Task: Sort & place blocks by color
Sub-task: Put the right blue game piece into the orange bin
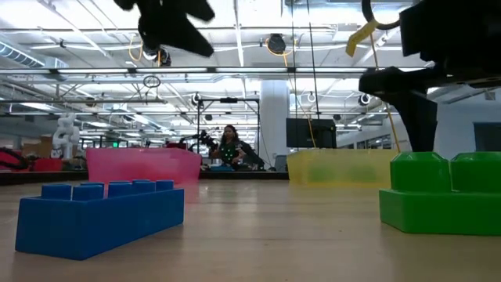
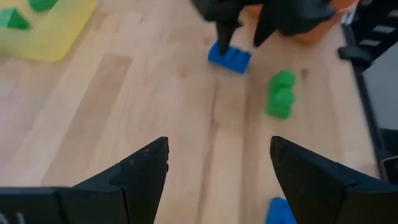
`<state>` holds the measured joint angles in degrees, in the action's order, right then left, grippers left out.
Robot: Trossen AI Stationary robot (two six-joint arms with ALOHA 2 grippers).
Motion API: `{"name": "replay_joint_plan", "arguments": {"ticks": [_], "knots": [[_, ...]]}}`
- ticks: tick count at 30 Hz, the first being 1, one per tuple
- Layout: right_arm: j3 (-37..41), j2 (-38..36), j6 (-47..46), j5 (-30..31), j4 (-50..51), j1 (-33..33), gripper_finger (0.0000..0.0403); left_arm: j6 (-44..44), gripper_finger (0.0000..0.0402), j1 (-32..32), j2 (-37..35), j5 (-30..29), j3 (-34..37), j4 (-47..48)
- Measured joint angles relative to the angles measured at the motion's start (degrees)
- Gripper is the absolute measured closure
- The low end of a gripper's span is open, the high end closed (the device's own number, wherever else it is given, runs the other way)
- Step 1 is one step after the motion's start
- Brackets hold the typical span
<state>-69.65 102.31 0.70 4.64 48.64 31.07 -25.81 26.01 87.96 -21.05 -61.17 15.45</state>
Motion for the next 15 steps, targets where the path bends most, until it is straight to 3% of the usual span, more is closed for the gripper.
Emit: {"name": "replay_joint_plan", "arguments": {"ticks": [10,15], "knots": [[1.1,2.6,4.7,-1.5,-2.4,-3.2,0.0113,-1.3,0.0124,4.6,3.2,-4.6,0.0,1.1],[2.1,2.9,4.9,-2.1,-1.7,-4.6,0.0134,-3.3,0.0124,5.6,6.5,-6.1,0.1,2.8]]}}
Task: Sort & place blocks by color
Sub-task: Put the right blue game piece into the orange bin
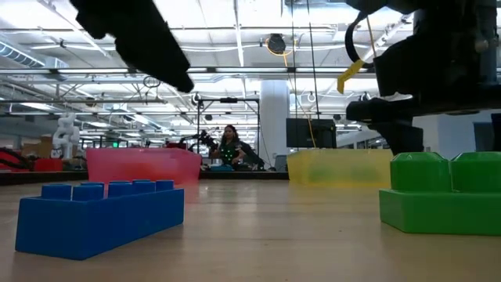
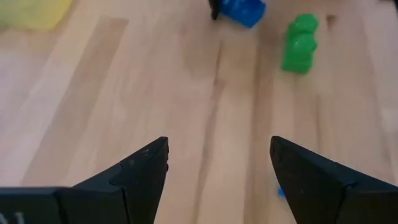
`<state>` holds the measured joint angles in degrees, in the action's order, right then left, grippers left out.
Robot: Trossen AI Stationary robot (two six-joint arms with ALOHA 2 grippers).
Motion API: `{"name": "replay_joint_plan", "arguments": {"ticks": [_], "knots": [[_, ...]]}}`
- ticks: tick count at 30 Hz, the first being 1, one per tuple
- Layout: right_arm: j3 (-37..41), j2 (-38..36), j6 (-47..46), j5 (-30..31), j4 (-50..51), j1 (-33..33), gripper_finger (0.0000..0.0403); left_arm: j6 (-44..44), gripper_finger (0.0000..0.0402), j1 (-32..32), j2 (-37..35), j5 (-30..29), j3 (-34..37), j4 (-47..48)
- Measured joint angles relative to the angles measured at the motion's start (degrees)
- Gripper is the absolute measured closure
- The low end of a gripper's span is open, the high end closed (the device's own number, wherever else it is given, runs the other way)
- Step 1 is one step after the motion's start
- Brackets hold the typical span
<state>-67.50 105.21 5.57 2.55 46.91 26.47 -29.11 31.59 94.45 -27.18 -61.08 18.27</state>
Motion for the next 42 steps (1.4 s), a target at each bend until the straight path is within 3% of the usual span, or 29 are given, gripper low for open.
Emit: {"name": "replay_joint_plan", "arguments": {"ticks": [4,9,16,24,34,42], "knots": [[0.1,-0.2,-0.6,-0.7,0.4,-0.7,0.0184,-0.6,0.0124,0.0,3.0,0.0,-0.1,-0.7],[0.1,-0.2,-2.7,-2.4,0.6,-0.8,0.0283,-1.7,0.0124,-0.5,5.8,-0.1,-0.1,-2.1],[-1.7,-1.9,-10.7,-3.2,6.6,-0.8,0.0281,-2.7,0.0124,-0.8,6.4,-1.5,-0.2,-2.1],[-12.2,-9.3,-19.4,-12.5,22.0,1.6,0.0281,-2.7,0.0124,-0.8,6.4,-2.7,-0.2,-2.4],[-14.3,-13.6,-47.2,-23.5,23.9,11.4,0.0281,-1.7,0.0124,-0.9,6.4,-3.0,-0.2,-2.5],[-10.3,-13.6,-61.0,-23.7,19.6,18.6,0.0281,-1.5,0.0124,-0.9,6.4,-3.1,-0.2,-2.5]]}}
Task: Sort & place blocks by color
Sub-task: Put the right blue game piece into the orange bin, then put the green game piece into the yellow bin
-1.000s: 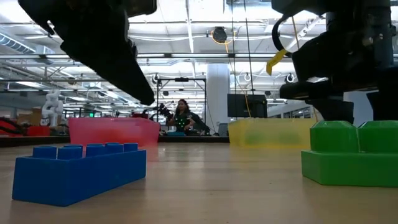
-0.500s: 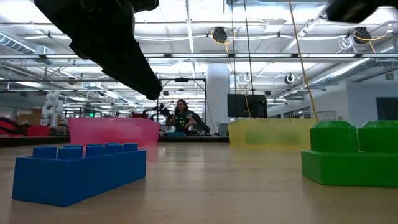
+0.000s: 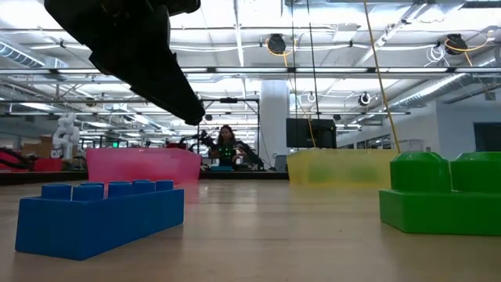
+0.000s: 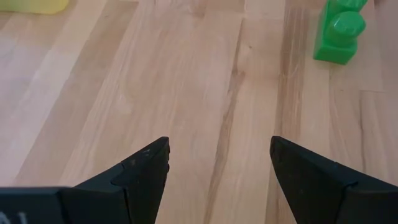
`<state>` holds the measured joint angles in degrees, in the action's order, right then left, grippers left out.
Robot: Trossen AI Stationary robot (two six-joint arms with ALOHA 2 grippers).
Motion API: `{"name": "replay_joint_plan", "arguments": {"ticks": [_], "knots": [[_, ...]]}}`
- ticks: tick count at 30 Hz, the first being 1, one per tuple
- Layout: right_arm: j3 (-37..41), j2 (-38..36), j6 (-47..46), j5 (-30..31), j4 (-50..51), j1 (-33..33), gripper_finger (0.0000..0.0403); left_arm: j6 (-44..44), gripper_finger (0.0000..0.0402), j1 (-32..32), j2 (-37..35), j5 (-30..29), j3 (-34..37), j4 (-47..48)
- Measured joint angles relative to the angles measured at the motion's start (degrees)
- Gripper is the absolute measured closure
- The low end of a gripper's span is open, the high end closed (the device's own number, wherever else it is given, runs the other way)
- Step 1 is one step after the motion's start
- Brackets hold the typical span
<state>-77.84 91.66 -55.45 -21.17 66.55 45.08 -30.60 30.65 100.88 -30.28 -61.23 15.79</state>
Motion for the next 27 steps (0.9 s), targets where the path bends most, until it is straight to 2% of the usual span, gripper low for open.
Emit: {"name": "replay_joint_plan", "arguments": {"ticks": [9,10,15,17,19,22,27], "knots": [[5.0,0.0,-9.3,0.0,-1.2,2.7,0.0276,0.5,0.0124,-0.2,0.0,-1.4,0.0,-0.4],[5.6,0.0,-10.5,0.1,-1.3,2.7,0.0259,0.8,0.0124,-0.2,0.0,-1.3,0.0,-0.5],[8.0,0.0,-14.4,0.2,-2.4,2.7,0.0114,1.6,0.0124,-0.4,0.0,-1.3,0.0,-1.2],[8.3,0.0,-14.4,0.2,-2.6,2.7,0.0074,1.6,0.0124,-0.4,0.0,-1.3,0.0,-1.1],[8.4,0.0,-14.4,0.2,-2.5,2.7,0.0052,1.6,0.0124,-0.4,0.0,-1.3,0.0,-1.1],[8.4,0.0,-14.6,0.2,-2.5,2.3,0.0046,1.7,0.0124,-0.5,0.0,-1.3,0.0,-1.1],[8.4,-0.1,-14.3,0.3,-5.0,0.4,0.0073,1.8,0.0124,-0.9,0.0,-1.3,0.0,-1.1]]}}
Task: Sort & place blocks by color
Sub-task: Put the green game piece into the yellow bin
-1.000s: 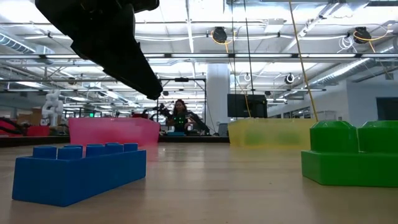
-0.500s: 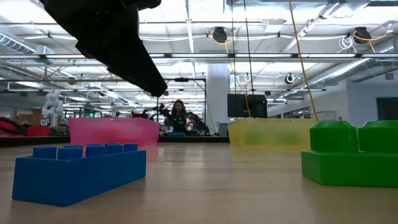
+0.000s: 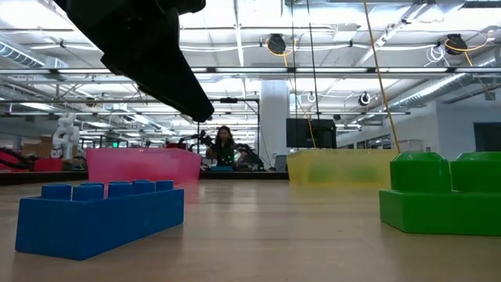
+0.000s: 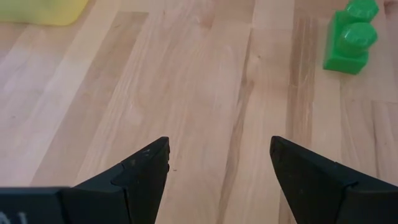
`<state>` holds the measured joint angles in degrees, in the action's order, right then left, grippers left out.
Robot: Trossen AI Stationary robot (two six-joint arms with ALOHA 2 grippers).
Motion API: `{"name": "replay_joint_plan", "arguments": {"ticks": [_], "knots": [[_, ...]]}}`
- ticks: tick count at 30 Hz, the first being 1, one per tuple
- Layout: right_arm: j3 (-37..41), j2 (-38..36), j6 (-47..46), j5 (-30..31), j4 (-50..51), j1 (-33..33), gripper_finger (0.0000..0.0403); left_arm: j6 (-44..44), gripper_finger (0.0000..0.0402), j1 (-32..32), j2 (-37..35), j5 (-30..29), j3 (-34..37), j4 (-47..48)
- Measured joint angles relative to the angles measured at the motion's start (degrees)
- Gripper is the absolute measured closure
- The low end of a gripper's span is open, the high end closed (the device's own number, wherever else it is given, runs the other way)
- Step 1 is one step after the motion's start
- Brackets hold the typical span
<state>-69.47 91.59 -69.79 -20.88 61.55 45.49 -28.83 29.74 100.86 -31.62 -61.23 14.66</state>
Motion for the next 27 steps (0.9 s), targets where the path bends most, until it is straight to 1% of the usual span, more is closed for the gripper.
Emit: {"name": "replay_joint_plan", "arguments": {"ticks": [3,6,11,13,20,27], "knots": [[0.0,0.0,1.5,0.3,-5.1,-1.5,0.0092,-0.2,0.0124,-0.2,0.0,0.0,0.0,0.0],[0.0,0.0,2.4,1.9,-10.8,-3.4,0.0105,-0.2,0.0124,-0.2,0.0,0.0,0.0,0.0],[0.0,0.0,7.3,4.4,-20.6,-7.0,0.0116,0.1,0.0124,-0.2,0.0,0.0,0.0,0.0],[0.0,0.0,9.9,4.4,-23.2,-8.5,0.0117,0.1,0.0124,-0.2,0.0,0.0,0.0,0.0],[0.0,0.6,18.2,4.9,-23.3,-12.6,0.0118,0.7,0.0124,-0.2,0.0,0.0,0.0,0.1],[0.0,4.3,30.2,10.4,-23.9,-14.3,0.0118,0.7,0.0124,-0.2,0.0,0.0,0.0,0.2]]}}
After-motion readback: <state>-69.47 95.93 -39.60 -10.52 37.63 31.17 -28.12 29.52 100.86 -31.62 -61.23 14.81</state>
